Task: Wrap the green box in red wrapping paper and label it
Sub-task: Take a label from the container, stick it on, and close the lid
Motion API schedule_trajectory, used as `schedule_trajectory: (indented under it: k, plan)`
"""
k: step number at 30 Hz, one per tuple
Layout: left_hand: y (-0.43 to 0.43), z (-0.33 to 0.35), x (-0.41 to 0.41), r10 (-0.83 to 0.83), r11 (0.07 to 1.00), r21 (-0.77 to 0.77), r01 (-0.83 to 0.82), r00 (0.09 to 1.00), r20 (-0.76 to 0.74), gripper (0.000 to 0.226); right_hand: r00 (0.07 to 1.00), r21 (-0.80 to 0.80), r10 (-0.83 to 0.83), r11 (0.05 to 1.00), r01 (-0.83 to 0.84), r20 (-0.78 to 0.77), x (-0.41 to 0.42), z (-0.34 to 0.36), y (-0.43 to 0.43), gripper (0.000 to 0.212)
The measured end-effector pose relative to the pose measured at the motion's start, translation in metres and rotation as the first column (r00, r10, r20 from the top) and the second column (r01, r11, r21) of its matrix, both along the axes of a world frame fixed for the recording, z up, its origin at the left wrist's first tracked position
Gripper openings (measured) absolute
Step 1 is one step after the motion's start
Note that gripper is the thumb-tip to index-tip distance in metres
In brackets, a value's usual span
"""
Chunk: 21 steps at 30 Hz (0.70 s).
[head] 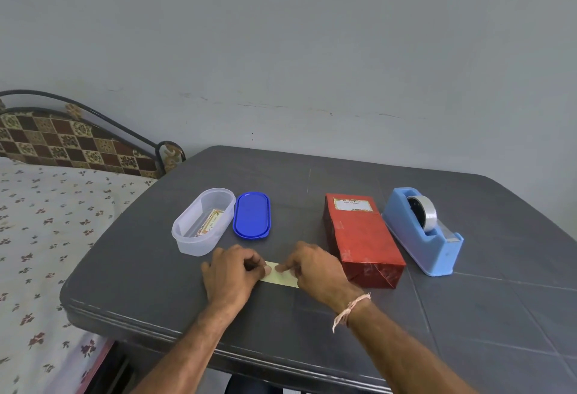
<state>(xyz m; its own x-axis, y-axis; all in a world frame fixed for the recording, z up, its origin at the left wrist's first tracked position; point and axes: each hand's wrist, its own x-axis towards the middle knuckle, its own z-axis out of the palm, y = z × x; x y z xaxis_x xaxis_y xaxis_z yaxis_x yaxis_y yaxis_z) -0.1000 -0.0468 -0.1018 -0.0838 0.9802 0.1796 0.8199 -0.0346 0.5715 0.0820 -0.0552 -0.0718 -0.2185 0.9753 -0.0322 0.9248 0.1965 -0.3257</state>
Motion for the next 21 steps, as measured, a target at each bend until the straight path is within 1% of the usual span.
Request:
schedule_trajectory:
  k: [1,2,4,7,9,11,13,15,17,18,19,20,21]
  plan:
    - [0.000,-0.002,-0.002,-0.028,0.999,0.025,0.028,1.000,0.002,0.013,1.000,-0.003,0.006,1.000,-0.006,0.014,0.001,-0.001,0.000,0.042]
    - [-0.001,-0.004,-0.003,-0.055,0.997,0.046,0.055,0.998,-0.005,0.009,1.000,-0.015,-0.005,1.000,0.005,-0.006,0.002,-0.002,0.001,0.040]
    - [-0.004,-0.004,-0.006,-0.079,0.996,0.036,0.080,0.997,-0.007,0.004,0.993,-0.069,-0.065,0.996,0.058,-0.100,0.003,-0.003,0.005,0.036]
    - [-0.007,-0.002,-0.015,-0.125,0.992,-0.024,0.126,0.992,0.014,0.017,0.978,-0.125,-0.110,0.988,0.088,-0.179,0.000,-0.001,0.012,0.034]
    - [-0.009,-0.002,-0.019,-0.148,0.989,-0.006,0.149,0.986,0.070,0.016,0.960,-0.121,-0.146,0.985,0.119,-0.241,-0.001,-0.001,0.013,0.033]
    - [-0.010,-0.002,-0.023,-0.128,0.992,0.039,0.123,0.981,0.147,0.003,0.942,-0.107,-0.174,0.983,0.149,-0.287,0.000,-0.005,0.013,0.032]
    - [-0.011,-0.001,-0.023,-0.092,0.995,0.065,0.081,0.978,0.190,0.013,0.930,-0.089,-0.196,0.980,0.177,-0.311,-0.001,-0.007,0.012,0.030]
    - [-0.012,0.002,-0.023,-0.072,0.995,0.078,0.057,0.977,0.200,0.012,0.917,-0.065,-0.220,0.975,0.211,-0.333,-0.003,-0.006,0.011,0.026]
    - [-0.012,0.006,-0.023,-0.068,0.996,0.071,0.056,0.979,0.190,0.021,0.908,-0.039,-0.249,0.967,0.251,-0.337,-0.007,-0.001,0.011,0.016]
    - [-0.011,0.009,-0.024,-0.075,0.995,0.081,0.062,0.982,0.171,0.020,0.906,-0.018,-0.256,0.964,0.266,-0.338,-0.009,0.003,0.012,0.010]
    - [-0.011,0.012,-0.025,-0.084,0.990,0.122,0.070,0.990,0.113,0.017,0.898,-0.005,-0.269,0.959,0.285,-0.349,-0.013,0.005,0.014,0.011]
    - [-0.012,0.016,-0.027,-0.080,0.976,0.202,0.075,0.997,0.016,0.013,0.888,0.005,-0.274,0.955,0.297,-0.369,-0.017,0.007,0.018,0.014]
    - [-0.011,0.021,-0.031,-0.052,0.950,0.301,0.076,0.995,-0.089,0.018,0.879,0.015,-0.275,0.952,0.304,-0.388,-0.023,0.009,0.027,0.017]
